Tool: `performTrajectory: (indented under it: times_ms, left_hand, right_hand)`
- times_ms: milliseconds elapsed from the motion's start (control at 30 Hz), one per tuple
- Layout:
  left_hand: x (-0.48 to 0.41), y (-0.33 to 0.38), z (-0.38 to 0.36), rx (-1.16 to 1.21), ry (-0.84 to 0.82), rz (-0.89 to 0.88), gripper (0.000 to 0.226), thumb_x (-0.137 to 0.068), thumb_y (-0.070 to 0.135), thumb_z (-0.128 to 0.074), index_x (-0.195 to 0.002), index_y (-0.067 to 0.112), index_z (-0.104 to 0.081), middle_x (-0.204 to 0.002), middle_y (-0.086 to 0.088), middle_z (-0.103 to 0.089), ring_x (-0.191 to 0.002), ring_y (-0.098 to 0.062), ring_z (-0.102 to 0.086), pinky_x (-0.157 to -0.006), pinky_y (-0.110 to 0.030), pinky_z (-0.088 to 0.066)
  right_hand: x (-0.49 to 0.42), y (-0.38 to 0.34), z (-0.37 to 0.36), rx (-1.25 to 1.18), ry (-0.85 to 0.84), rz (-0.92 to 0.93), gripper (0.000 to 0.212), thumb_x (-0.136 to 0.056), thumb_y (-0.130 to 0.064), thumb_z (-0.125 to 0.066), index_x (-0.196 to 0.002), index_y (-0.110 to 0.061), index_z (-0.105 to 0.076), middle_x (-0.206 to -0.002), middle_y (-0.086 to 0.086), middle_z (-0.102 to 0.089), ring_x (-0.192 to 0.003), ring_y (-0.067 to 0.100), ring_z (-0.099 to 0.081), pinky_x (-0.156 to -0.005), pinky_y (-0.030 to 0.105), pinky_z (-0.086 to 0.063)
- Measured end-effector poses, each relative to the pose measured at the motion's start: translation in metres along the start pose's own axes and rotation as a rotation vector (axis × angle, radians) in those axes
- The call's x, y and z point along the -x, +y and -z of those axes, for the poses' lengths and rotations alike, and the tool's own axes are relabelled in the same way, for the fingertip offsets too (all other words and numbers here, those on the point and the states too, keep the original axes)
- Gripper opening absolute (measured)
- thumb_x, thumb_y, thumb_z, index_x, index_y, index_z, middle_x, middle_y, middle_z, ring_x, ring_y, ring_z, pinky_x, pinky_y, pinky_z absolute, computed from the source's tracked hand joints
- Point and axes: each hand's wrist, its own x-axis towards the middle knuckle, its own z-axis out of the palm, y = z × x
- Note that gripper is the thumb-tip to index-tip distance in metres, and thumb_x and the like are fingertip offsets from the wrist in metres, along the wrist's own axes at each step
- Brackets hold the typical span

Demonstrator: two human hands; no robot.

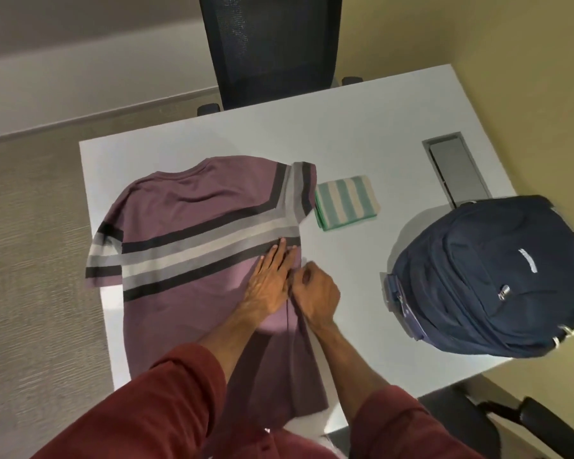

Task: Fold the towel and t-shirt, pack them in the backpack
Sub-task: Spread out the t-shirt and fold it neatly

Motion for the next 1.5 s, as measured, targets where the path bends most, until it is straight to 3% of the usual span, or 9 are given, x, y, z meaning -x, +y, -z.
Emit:
performTrajectory:
  times_ms: [133, 267, 433, 567, 767, 933, 1200, 1333, 1500]
  left_hand:
    - [0.012, 0.01, 0.002, -0.077, -0.052, -0.161, 0.079, -0.09, 0.012, -0.075, -0.161, 0.032, -0.047, -0.179, -0.011, -0.013, -0.164, -0.031, -0.015, -0.131, -0.056, -0.02]
    - [0.016, 0.008, 0.008, -0.292, -0.055, -0.35, 0.057, -0.061, -0.002, -0.09, -0.11, 0.025, -0.078, -0.168, -0.016, -0.039, -0.151, -0.034, -0.044, -0.116, -0.053, -0.043]
    - [0.005, 0.01, 0.007, -0.443, -0.026, -0.468, 0.047, -0.059, -0.006, -0.086, -0.101, 0.014, -0.077, -0.142, -0.02, -0.064, -0.128, -0.04, -0.063, -0.094, -0.052, -0.058]
    - [0.001, 0.019, 0.001, -0.418, 0.108, -0.573, 0.042, -0.072, -0.011, -0.051, -0.101, 0.012, -0.072, -0.131, -0.019, -0.069, -0.116, -0.038, -0.069, -0.086, -0.047, -0.057]
    - [-0.008, 0.073, 0.005, -0.327, -0.004, -0.396, 0.058, -0.083, 0.005, -0.081, -0.132, 0.025, -0.055, -0.153, -0.005, -0.052, -0.131, -0.025, -0.058, -0.099, -0.042, -0.057]
    - [0.006, 0.063, -0.016, -0.17, 0.116, -0.361, 0.047, -0.096, 0.01, -0.064, -0.142, 0.018, -0.058, -0.15, -0.009, -0.057, -0.132, -0.029, -0.059, -0.104, -0.043, -0.054]
    - [0.086, -0.022, -0.042, -0.174, 0.107, -0.035, 0.074, -0.105, 0.026, -0.053, -0.17, 0.014, -0.021, -0.178, -0.013, -0.015, -0.164, -0.036, -0.017, -0.129, -0.063, -0.022]
    - [0.134, -0.068, -0.052, -0.114, 0.082, 0.197, 0.074, -0.107, 0.043, -0.029, -0.172, 0.023, 0.0, -0.18, -0.007, 0.007, -0.166, -0.032, -0.002, -0.129, -0.067, -0.011]
    - [0.182, -0.107, -0.06, -0.067, 0.023, 0.315, 0.074, -0.107, 0.055, -0.02, -0.169, 0.035, 0.015, -0.178, -0.003, 0.021, -0.165, -0.029, 0.011, -0.125, -0.072, -0.005]
  right_hand:
    - [0.054, 0.034, 0.002, 0.124, -0.175, -0.016, 0.05, -0.099, -0.066, -0.047, -0.081, -0.023, -0.064, -0.078, -0.006, -0.069, -0.073, 0.022, -0.065, -0.07, 0.032, -0.049]
    - [0.093, 0.054, -0.005, 0.189, -0.329, 0.023, 0.056, -0.092, -0.082, -0.047, -0.097, -0.03, -0.067, -0.091, -0.011, -0.073, -0.08, 0.017, -0.068, -0.075, 0.032, -0.055]
    - [0.122, 0.065, -0.002, 0.203, -0.333, -0.033, 0.025, -0.087, -0.047, -0.065, -0.101, -0.027, -0.067, -0.093, -0.007, -0.07, -0.078, 0.017, -0.064, -0.079, 0.032, -0.057]
    - [0.125, 0.076, 0.011, 0.091, -0.267, -0.138, 0.028, -0.084, -0.046, -0.064, -0.107, -0.032, -0.06, -0.085, -0.01, -0.068, -0.072, 0.014, -0.064, -0.075, 0.033, -0.059]
    - [0.126, 0.121, 0.04, 0.121, -0.127, -0.28, 0.022, -0.092, -0.034, -0.065, -0.109, -0.03, -0.053, -0.091, -0.006, -0.066, -0.078, 0.017, -0.064, -0.084, 0.041, -0.062]
    - [0.123, 0.149, 0.046, 0.278, -0.053, -0.35, 0.047, -0.097, -0.031, -0.07, -0.141, -0.02, -0.054, -0.129, 0.003, -0.064, -0.114, 0.025, -0.065, -0.107, 0.048, -0.05]
    - [0.123, 0.11, 0.009, 0.135, 0.029, 0.073, 0.051, -0.098, -0.029, -0.064, -0.147, -0.018, -0.055, -0.148, 0.01, -0.055, -0.131, 0.031, -0.053, -0.12, 0.054, -0.037]
    - [0.124, 0.087, -0.035, 0.248, -0.168, 0.294, 0.074, -0.104, -0.046, -0.035, -0.172, -0.02, -0.021, -0.179, 0.013, -0.019, -0.164, 0.034, -0.02, -0.133, 0.061, -0.009]
    - [0.15, 0.088, -0.073, 0.329, -0.202, 0.15, 0.078, -0.108, -0.056, -0.024, -0.171, -0.031, 0.015, -0.179, 0.003, 0.021, -0.166, 0.028, 0.016, -0.13, 0.06, 0.008]
